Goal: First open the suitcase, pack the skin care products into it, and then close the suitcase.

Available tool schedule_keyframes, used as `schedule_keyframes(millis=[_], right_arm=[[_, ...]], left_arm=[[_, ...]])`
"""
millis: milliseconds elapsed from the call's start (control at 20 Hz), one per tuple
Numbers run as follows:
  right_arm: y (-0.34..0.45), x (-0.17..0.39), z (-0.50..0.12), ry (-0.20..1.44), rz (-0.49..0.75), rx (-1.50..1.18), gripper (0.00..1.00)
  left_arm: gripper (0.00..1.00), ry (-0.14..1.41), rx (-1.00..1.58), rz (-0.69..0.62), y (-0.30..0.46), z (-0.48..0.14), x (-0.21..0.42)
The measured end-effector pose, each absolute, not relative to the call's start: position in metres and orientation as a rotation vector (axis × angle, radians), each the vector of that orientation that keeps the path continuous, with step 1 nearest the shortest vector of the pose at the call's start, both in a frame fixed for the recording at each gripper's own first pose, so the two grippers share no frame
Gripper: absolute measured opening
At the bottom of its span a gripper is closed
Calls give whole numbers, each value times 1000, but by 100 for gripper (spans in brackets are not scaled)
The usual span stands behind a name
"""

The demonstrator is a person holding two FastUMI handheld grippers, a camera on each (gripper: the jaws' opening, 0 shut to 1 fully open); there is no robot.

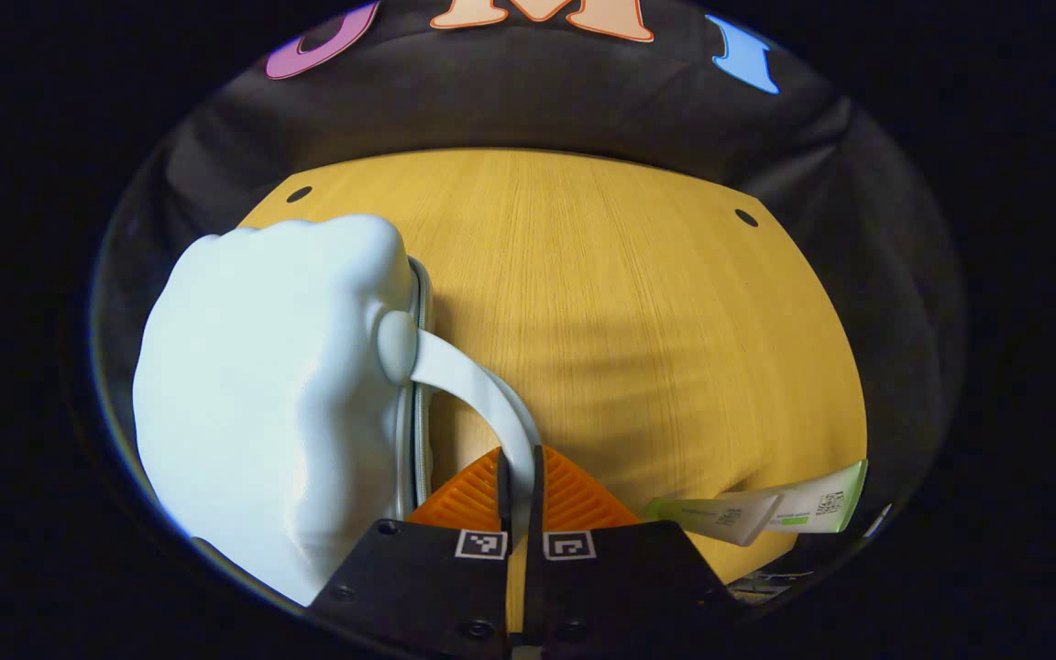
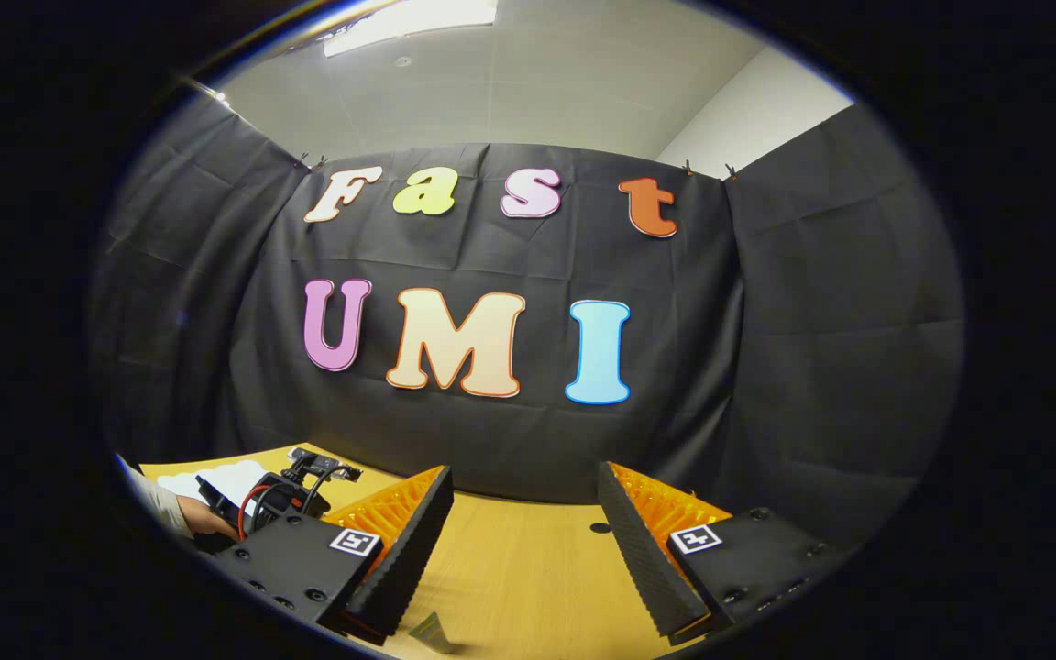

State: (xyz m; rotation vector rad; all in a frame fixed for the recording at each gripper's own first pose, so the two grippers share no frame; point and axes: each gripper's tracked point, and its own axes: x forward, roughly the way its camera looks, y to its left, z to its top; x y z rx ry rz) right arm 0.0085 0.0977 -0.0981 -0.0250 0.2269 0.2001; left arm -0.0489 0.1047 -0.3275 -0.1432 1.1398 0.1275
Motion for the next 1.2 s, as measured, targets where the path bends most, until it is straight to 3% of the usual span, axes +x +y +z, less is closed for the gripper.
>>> schedule_keyframes(millis=[550,850,1200], right_arm=[[143,13,-113,231,316,70,99],[166,20,-121,240,323,68,98],[196,32,-123,246,227,78,99]], left_arm=[[0,857,-93,150,137,-173,-40],[0,735,-71,280,237,-111,-46],[0,603,-21,369,377,-84,-53]])
